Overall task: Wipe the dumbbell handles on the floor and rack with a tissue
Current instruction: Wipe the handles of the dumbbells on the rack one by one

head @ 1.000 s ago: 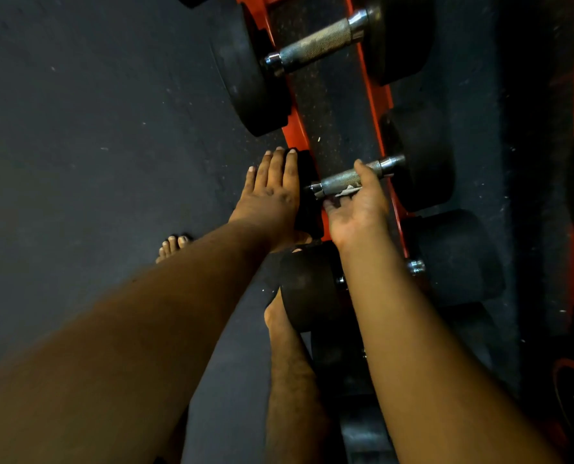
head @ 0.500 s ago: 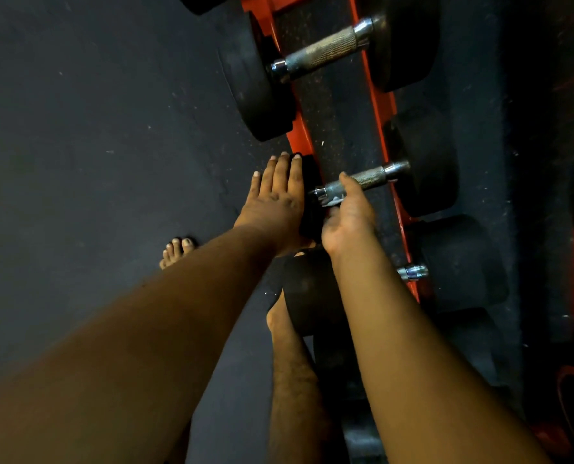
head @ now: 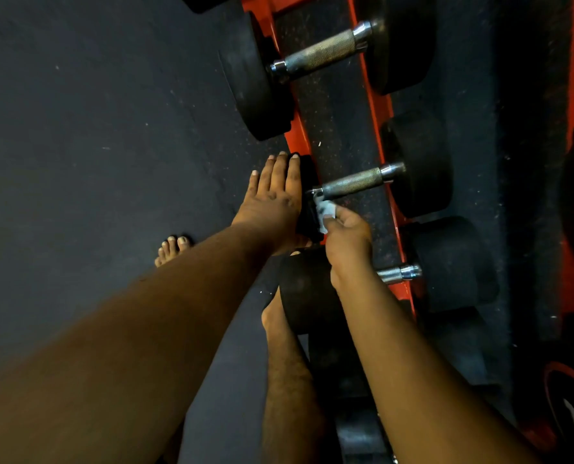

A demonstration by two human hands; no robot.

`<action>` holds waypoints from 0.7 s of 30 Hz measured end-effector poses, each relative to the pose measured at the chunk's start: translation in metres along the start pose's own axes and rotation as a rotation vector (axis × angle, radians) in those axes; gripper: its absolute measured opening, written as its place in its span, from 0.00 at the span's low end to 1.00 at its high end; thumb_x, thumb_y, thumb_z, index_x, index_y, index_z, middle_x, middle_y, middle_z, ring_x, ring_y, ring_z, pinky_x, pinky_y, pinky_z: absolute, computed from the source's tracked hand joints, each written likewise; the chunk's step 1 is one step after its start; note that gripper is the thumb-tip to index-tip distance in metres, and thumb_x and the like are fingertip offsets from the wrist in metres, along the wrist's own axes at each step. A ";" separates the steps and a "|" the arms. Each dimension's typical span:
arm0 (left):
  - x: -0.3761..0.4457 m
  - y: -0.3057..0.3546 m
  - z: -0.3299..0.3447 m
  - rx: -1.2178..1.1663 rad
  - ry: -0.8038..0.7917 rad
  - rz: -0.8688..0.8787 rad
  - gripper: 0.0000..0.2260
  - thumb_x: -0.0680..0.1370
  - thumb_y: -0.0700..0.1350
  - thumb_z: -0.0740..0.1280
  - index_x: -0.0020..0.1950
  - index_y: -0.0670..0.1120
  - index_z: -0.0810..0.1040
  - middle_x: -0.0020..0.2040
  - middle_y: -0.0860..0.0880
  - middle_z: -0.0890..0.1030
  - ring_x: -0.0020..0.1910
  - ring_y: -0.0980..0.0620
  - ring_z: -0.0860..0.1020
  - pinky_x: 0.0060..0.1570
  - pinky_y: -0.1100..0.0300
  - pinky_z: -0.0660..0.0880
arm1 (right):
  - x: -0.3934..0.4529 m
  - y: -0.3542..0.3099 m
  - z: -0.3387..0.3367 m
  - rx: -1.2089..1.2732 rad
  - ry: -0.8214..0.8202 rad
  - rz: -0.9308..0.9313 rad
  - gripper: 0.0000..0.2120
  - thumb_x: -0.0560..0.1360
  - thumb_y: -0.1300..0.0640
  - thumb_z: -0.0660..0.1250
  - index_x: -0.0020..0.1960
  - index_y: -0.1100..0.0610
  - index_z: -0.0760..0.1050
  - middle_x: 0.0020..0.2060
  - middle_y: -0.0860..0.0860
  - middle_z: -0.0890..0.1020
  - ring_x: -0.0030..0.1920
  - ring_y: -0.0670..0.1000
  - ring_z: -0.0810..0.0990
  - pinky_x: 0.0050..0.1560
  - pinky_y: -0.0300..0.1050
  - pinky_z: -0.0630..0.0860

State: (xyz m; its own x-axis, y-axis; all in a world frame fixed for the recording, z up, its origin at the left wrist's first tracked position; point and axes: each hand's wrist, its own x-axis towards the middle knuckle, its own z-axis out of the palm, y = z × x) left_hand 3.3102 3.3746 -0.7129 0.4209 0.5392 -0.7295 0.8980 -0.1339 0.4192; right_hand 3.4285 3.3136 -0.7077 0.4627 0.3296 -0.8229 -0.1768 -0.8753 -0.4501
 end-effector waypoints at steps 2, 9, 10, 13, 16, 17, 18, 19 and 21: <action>0.000 0.000 0.001 0.005 0.004 0.001 0.65 0.66 0.68 0.76 0.80 0.42 0.33 0.82 0.40 0.38 0.81 0.42 0.36 0.79 0.43 0.40 | -0.008 -0.003 -0.008 -0.262 0.015 -0.240 0.14 0.83 0.61 0.62 0.65 0.56 0.79 0.59 0.50 0.83 0.60 0.46 0.80 0.63 0.42 0.76; -0.001 0.000 0.000 -0.003 -0.005 0.006 0.64 0.67 0.63 0.78 0.80 0.42 0.32 0.82 0.40 0.37 0.80 0.42 0.35 0.79 0.43 0.39 | 0.043 -0.024 -0.019 -1.299 -0.097 -0.961 0.23 0.80 0.67 0.57 0.74 0.59 0.69 0.74 0.57 0.71 0.76 0.56 0.66 0.79 0.57 0.54; -0.001 0.000 0.000 0.006 -0.008 0.005 0.65 0.67 0.63 0.78 0.80 0.42 0.32 0.82 0.40 0.37 0.80 0.42 0.35 0.79 0.42 0.40 | 0.046 -0.018 -0.020 -1.457 -0.163 -1.010 0.25 0.79 0.65 0.55 0.76 0.59 0.67 0.75 0.57 0.70 0.77 0.56 0.64 0.79 0.59 0.52; 0.000 0.000 0.001 0.017 -0.007 0.007 0.65 0.66 0.63 0.79 0.80 0.42 0.32 0.82 0.40 0.37 0.81 0.41 0.36 0.79 0.42 0.40 | 0.058 -0.007 -0.042 -1.679 -0.080 -1.160 0.25 0.81 0.59 0.59 0.77 0.58 0.64 0.75 0.56 0.68 0.78 0.58 0.62 0.78 0.65 0.51; 0.001 -0.001 0.003 0.016 0.010 0.008 0.65 0.66 0.62 0.79 0.80 0.42 0.33 0.82 0.40 0.38 0.81 0.41 0.36 0.79 0.41 0.41 | 0.065 -0.010 -0.061 -1.544 0.102 -1.037 0.25 0.83 0.50 0.57 0.77 0.60 0.64 0.76 0.60 0.67 0.79 0.61 0.58 0.78 0.63 0.52; 0.001 -0.001 0.003 0.015 0.010 0.014 0.65 0.66 0.62 0.79 0.80 0.42 0.33 0.82 0.40 0.39 0.81 0.41 0.36 0.79 0.41 0.41 | 0.062 -0.007 -0.059 -1.559 0.120 -1.028 0.26 0.83 0.49 0.57 0.77 0.60 0.63 0.76 0.60 0.66 0.79 0.61 0.57 0.78 0.64 0.51; 0.001 -0.002 0.003 0.013 0.015 0.016 0.65 0.66 0.62 0.79 0.80 0.42 0.33 0.82 0.40 0.39 0.81 0.41 0.37 0.79 0.42 0.41 | 0.058 -0.004 -0.053 -1.589 0.108 -1.056 0.26 0.83 0.50 0.59 0.77 0.60 0.62 0.77 0.60 0.65 0.79 0.61 0.56 0.78 0.64 0.50; 0.001 -0.002 0.003 0.015 0.019 0.018 0.64 0.66 0.62 0.79 0.81 0.41 0.34 0.82 0.39 0.39 0.81 0.41 0.37 0.79 0.42 0.41 | 0.053 0.002 -0.045 -1.633 0.058 -1.103 0.27 0.82 0.53 0.60 0.78 0.59 0.60 0.78 0.58 0.64 0.80 0.60 0.55 0.78 0.65 0.49; 0.001 -0.002 0.003 0.021 0.023 0.017 0.65 0.66 0.62 0.79 0.80 0.41 0.34 0.82 0.39 0.39 0.81 0.41 0.37 0.79 0.41 0.41 | 0.047 0.006 -0.032 -1.714 -0.082 -1.166 0.29 0.80 0.60 0.59 0.80 0.58 0.57 0.79 0.56 0.61 0.80 0.58 0.55 0.78 0.65 0.48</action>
State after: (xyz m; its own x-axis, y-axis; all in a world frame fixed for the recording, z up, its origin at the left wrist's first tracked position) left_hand 3.3092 3.3728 -0.7160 0.4335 0.5559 -0.7093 0.8932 -0.1603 0.4202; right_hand 3.4771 3.3121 -0.7381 -0.3046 0.8189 -0.4864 0.9351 0.3543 0.0110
